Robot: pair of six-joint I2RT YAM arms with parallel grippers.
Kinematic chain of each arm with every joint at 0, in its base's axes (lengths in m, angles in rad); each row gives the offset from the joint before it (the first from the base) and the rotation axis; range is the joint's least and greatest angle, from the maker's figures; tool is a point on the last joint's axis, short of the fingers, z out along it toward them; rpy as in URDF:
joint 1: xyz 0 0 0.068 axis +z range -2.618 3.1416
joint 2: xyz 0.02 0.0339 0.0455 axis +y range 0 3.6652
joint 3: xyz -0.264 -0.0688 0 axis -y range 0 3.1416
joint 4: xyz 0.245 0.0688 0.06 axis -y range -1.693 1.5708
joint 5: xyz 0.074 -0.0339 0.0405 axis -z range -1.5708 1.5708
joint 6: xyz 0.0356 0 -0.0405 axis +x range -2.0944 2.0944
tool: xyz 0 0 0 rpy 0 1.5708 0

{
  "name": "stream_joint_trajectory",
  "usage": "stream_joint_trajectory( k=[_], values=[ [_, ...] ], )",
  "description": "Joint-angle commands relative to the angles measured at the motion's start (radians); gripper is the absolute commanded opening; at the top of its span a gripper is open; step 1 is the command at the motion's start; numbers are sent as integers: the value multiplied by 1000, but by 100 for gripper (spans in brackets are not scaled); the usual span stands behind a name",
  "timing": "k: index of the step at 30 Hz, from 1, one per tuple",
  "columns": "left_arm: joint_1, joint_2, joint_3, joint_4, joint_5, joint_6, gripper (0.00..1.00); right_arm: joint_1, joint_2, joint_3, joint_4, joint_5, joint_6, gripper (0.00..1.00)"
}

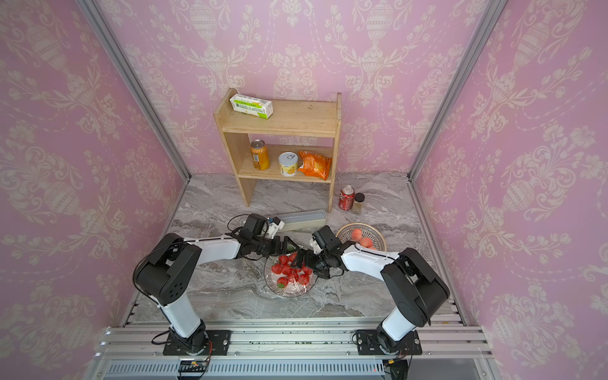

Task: Wrap the plate with plastic wrap
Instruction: Cover the plate with plastic wrap.

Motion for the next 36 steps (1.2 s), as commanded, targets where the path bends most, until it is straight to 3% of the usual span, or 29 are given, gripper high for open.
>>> stream_joint_trajectory(
  k=[1, 10, 14, 18, 23, 36],
  values=[
    [-2, -51, -14, -19, -16, -32, 99, -27, -21, 52, 65, 59, -22, 100],
    [98, -90, -18, -116, -71, 6, 99, -74, -214, -69, -150, 118, -81, 100],
    [113, -132, -7, -178, -70, 38, 99, -74, -269, -115, -160, 29, -56, 100],
    [98, -157, 6, -201, -42, 38, 99, -34, -237, -125, -161, -18, -39, 100],
    [53, -157, 14, -212, -26, 19, 99, 1, -176, -111, -34, -17, 16, 100],
    [5, -169, -43, -183, -66, -62, 99, -18, 27, 137, -38, 8, -63, 100]
  ],
)
